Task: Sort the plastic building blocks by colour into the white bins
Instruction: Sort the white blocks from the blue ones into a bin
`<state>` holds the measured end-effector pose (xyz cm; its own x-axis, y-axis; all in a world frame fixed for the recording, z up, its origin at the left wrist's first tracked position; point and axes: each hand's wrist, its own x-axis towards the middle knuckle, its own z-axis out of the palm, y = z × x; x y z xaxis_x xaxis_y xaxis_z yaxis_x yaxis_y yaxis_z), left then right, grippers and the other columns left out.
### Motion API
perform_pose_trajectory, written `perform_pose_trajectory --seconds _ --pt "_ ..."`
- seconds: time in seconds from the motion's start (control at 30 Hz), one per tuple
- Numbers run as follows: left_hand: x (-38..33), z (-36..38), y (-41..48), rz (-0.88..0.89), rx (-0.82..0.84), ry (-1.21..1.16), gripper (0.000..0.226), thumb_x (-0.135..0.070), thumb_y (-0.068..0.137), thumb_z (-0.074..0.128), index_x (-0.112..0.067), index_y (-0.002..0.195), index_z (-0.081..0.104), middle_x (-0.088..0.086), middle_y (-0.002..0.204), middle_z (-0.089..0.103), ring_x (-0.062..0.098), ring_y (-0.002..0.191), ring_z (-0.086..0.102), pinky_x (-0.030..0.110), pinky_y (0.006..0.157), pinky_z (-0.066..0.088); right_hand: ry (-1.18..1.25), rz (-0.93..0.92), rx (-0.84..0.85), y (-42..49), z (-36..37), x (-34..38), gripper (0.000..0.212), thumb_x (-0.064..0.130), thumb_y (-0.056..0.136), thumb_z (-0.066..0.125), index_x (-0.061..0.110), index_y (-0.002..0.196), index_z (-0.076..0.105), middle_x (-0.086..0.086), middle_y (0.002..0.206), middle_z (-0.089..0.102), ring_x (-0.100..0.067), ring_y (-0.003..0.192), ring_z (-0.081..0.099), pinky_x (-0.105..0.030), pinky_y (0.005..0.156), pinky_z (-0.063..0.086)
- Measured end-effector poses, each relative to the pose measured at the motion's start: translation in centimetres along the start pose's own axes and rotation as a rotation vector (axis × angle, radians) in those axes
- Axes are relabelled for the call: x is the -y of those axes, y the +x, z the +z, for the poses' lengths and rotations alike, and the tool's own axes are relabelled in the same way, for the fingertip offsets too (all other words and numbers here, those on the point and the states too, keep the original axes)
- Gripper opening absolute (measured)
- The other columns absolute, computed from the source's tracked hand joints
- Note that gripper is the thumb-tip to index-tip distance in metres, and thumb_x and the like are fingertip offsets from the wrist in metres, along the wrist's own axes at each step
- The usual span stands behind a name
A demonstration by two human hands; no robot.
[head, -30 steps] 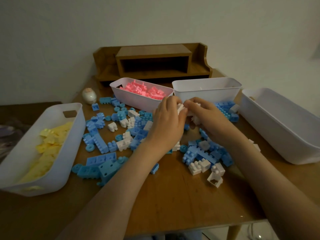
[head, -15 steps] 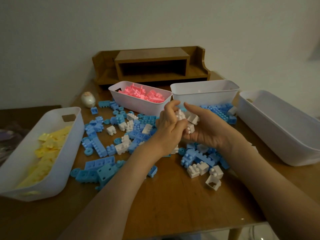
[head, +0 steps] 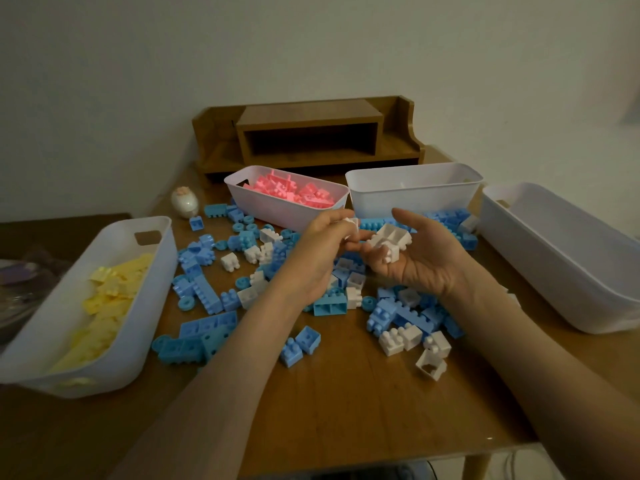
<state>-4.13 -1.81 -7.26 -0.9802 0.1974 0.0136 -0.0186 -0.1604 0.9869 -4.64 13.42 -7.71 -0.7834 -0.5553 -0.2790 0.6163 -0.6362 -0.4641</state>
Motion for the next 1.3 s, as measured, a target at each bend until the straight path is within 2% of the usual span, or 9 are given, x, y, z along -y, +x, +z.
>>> perform_pose_trajectory --seconds 0.17,0.27,0.37,0.53,0.67,0.8,0.9,1.13,1.3 --pt "0.2 -0.2 0.1 0.024 0.006 0.053 0.027 -0.005 0.093 0.052 -0.013 0.119 0.053 0.007 0.096 0.069 0.012 0.079 0.068 0.028 0.091 0.049 -0.057 -0.022 0.039 -0.4 0.3 -0.3 0.045 0.024 0.086 0.043 -0.015 0.097 0.064 -0.028 0.111 0.052 -0.026 0.069 0.063 -0.022 0.057 0.049" --pt "0.2 -0.2 0.0 0.043 0.017 0.064 0.028 -0.004 0.091 0.054 -0.010 0.118 0.053 0.004 0.091 0.067 0.013 0.080 0.065 0.024 0.083 0.050 -0.119 -0.042 0.020 -0.5 0.7 -0.4 0.037 0.019 0.085 0.044 -0.010 0.095 0.065 -0.027 0.106 0.053 -0.022 0.067 0.061 -0.020 0.056 0.048" --pt "0.3 -0.3 0.1 0.050 0.006 0.119 0.027 -0.008 0.092 0.055 -0.014 0.118 0.055 -0.003 0.092 0.067 0.008 0.083 0.065 0.025 0.084 0.050 -0.185 -0.051 -0.003 -0.3 0.8 -0.5 0.031 0.023 0.088 0.045 -0.002 0.106 0.053 -0.023 0.102 0.055 -0.020 0.067 0.062 -0.019 0.055 0.049" --pt "0.4 0.0 -0.1 0.092 0.050 0.213 0.029 -0.011 0.092 0.057 -0.019 0.120 0.055 -0.003 0.116 0.059 -0.001 0.081 0.064 0.019 0.083 0.050 -0.192 -0.035 -0.019 0.0 0.5 -0.3 0.043 0.040 0.093 0.042 0.004 0.114 0.053 -0.014 0.098 0.058 -0.015 0.066 0.059 -0.018 0.050 0.046" --pt "0.4 0.2 -0.3 0.158 0.129 0.266 0.030 -0.005 0.091 0.056 -0.020 0.116 0.057 0.000 0.116 0.060 0.011 0.104 0.059 0.019 0.088 0.048 -0.177 -0.033 -0.018 -0.2 0.5 -0.2 0.044 0.044 0.092 0.042 0.005 0.108 0.056 -0.009 0.091 0.059 -0.013 0.066 0.055 -0.017 0.050 0.045" --pt "0.6 0.4 -0.2 0.200 0.144 0.311 0.023 -0.014 0.091 0.061 -0.024 0.112 0.059 0.003 0.121 0.061 0.011 0.113 0.056 0.021 0.091 0.048 -0.309 -0.033 0.018 -0.4 0.5 -0.2 0.032 0.037 0.091 0.043 0.008 0.099 0.056 -0.004 0.072 0.055 -0.010 0.051 0.051 -0.015 0.042 0.037" --pt "0.8 0.7 0.1 0.232 0.115 0.330 0.021 -0.017 0.089 0.063 -0.024 0.109 0.058 0.004 0.118 0.059 0.011 0.111 0.056 0.019 0.088 0.048 -0.386 -0.071 -0.007 -0.4 0.5 -0.2 0.030 0.037 0.093 0.042 0.009 0.098 0.053 -0.003 0.059 0.053 -0.010 0.042 0.048 -0.016 0.038 0.032" --pt "0.9 0.7 0.0 0.248 0.039 0.411 0.028 -0.020 0.089 0.065 -0.024 0.113 0.052 -0.014 0.099 0.055 -0.003 0.090 0.053 0.005 0.069 0.046 -0.505 -0.115 -0.088 -0.1 0.6 -0.3 0.032 0.032 0.083 0.057 0.010 0.106 0.059 -0.002 0.074 0.058 -0.010 0.056 0.050 -0.016 0.042 0.038" --pt "0.8 0.7 -0.2 0.298 0.001 0.531 0.028 -0.023 0.088 0.065 -0.027 0.114 0.054 -0.007 0.109 0.056 0.003 0.097 0.054 0.009 0.071 0.044 -0.512 -0.115 -0.110 -0.1 0.6 -0.2 0.037 0.028 0.082 0.057 0.009 0.113 0.054 -0.002 0.077 0.058 -0.010 0.057 0.050 -0.016 0.044 0.037"
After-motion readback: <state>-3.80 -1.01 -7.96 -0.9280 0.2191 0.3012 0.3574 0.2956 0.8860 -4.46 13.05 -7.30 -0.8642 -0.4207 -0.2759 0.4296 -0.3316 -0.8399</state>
